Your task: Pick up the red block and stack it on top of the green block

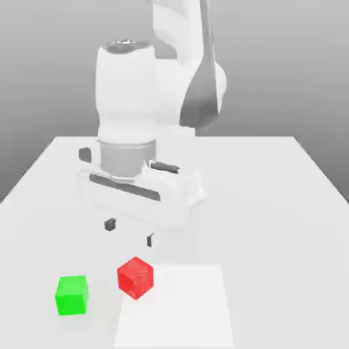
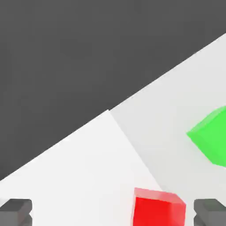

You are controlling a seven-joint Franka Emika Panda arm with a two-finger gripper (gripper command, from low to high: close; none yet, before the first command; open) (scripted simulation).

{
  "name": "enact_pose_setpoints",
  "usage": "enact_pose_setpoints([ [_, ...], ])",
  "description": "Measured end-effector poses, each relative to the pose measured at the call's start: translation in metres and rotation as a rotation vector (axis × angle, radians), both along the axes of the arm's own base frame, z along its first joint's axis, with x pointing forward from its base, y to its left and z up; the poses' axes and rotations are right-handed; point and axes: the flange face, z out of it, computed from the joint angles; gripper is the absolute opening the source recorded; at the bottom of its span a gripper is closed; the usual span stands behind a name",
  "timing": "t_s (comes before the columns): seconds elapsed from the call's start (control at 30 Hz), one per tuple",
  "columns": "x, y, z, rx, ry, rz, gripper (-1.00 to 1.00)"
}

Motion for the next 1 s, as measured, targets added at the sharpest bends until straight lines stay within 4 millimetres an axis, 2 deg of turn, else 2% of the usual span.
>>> enact_pose_setpoints([
  [0.07,-0.007,0.001,-0.026,0.005,0.027,-0.019,0.00],
  [0.23,-0.010,0.001,-0.076,0.007,0.036,-0.025,0.00],
  [0.27,-0.011,0.001,-0.082,0.007,0.036,-0.025,-1.00],
  [0.47,-0.011,0.001,-0.085,0.006,0.034,-0.026,-1.00],
  [0.53,-0.010,0.001,-0.076,0.006,0.035,-0.026,-1.00],
  [0.7,-0.010,0.001,-0.031,0.006,0.035,-0.026,-1.00],
  [0.77,-0.006,-0.005,-0.019,0.006,0.035,0.004,-1.00],
  [0.93,0.017,-0.028,-0.001,0.005,0.035,0.159,-1.00],
  [1.0,0.021,-0.055,0.005,0.004,0.035,0.184,-1.00],
])
